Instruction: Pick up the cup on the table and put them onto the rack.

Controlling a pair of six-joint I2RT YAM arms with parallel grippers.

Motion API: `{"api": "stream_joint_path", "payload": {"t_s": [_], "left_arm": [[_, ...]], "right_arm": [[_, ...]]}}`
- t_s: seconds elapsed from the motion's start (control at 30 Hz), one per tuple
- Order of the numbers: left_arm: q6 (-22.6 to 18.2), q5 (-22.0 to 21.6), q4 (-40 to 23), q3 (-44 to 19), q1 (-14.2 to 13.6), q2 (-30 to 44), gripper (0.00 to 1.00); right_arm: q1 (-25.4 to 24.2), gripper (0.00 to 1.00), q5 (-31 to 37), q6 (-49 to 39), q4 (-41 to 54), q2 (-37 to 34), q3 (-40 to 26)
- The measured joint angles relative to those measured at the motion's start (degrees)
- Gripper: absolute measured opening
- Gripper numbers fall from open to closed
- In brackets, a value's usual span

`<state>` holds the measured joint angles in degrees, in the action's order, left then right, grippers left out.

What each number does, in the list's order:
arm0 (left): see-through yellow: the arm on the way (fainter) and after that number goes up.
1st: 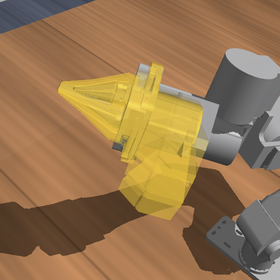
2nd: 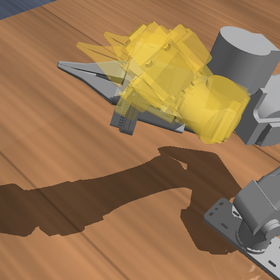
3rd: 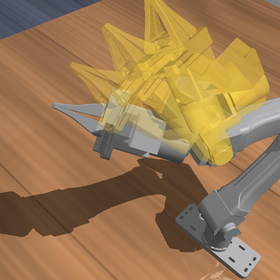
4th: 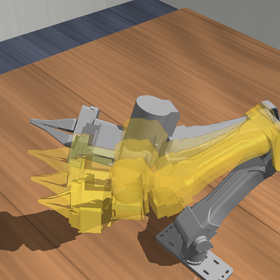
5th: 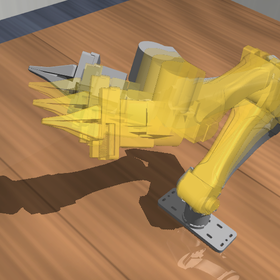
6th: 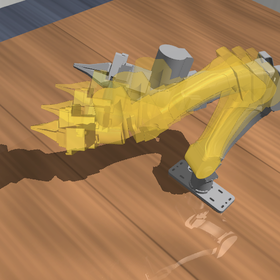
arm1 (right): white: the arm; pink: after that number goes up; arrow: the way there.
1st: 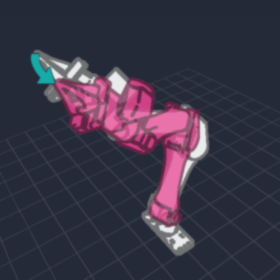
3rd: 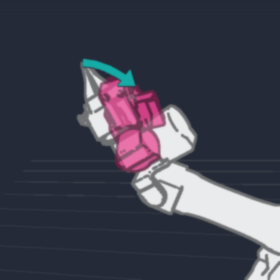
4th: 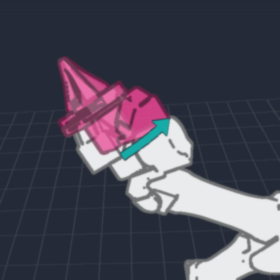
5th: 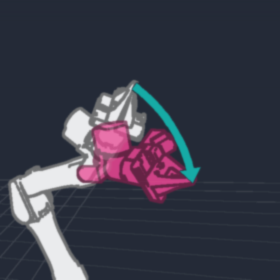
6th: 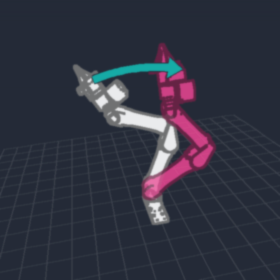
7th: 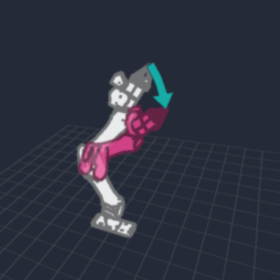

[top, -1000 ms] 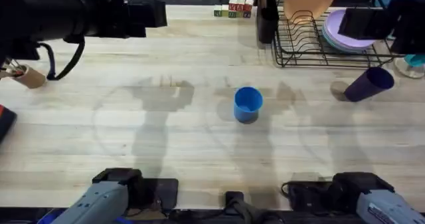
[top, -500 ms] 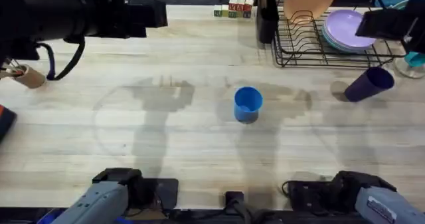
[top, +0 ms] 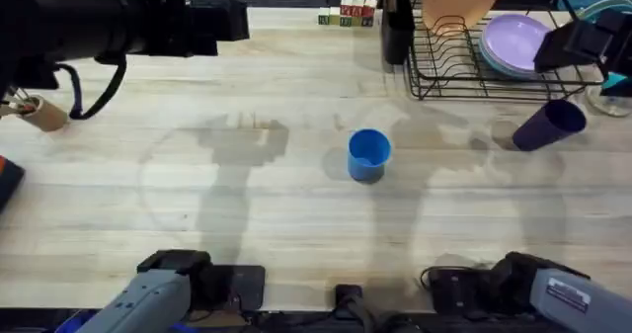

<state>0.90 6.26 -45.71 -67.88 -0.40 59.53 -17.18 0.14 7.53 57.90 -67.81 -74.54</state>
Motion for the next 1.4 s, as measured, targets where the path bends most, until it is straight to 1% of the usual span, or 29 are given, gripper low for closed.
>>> {"api": "stream_joint_path", "payload": {"t_s": [0.17,0.37,0.4,0.6,0.63,1.2,1.4], "left_arm": [[-0.01,0.0,0.0,0.0,0.01,0.0,0.993],[0.01,0.0,0.0,0.0,0.0,-0.02,0.993],[-0.01,0.0,-0.02,0.0,0.01,-0.02,0.993],[0.0,0.0,0.0,0.0,0.0,-0.01,0.993],[0.01,0.0,0.0,0.0,0.0,-0.02,0.993],[-0.01,0.0,0.0,0.0,0.0,-0.01,0.994],[0.01,0.0,0.0,0.0,0.0,0.0,0.993]], "right_arm": [[0.01,0.992,-1.46,1.04,-0.7,-0.06,-0.09],[0.01,0.992,-1.45,-1.17,0.02,-0.6,-0.15],[0.01,0.992,-0.74,-1.85,0.07,-2.35,-0.25],[0.01,0.992,4.0,-2.37,0.82,-7.59,-0.28],[0.01,0.992,7.44,-2.89,0.63,-11.94,-0.28],[0.01,0.992,7.82,-2.91,-3.37,-22.66,-0.28],[0.01,0.929,7.82,-3.06,-4.05,-25.92,-0.28]]}}
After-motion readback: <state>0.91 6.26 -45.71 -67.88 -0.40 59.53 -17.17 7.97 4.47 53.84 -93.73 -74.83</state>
